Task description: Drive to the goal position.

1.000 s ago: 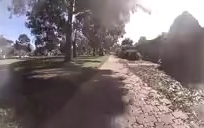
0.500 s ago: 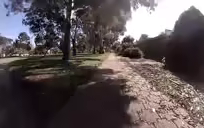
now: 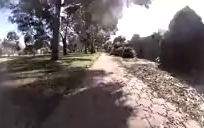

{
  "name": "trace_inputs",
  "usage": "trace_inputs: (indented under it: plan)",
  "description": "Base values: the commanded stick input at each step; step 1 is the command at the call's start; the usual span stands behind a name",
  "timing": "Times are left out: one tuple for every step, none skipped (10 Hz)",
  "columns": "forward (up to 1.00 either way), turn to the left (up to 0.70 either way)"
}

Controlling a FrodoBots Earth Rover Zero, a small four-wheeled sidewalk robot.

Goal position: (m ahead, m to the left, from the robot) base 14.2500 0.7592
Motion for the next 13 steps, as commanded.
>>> trace_inputs:
  plan:
    - [0.7, -0.04]
    - [0.7, -0.07]
    - [0.7, -0.35]
    - [0.7, -0.34]
    - [0.7, -0.33]
    - [0.7, 0.0]
    - [0.7, 0.0]
    - [0.7, 0.0]
    - [0.7, 0.0]
    - [0.7, 0.0]
    - [0.7, 0.0]
    - [0.7, 0.0]
    - [0.7, 0.0]
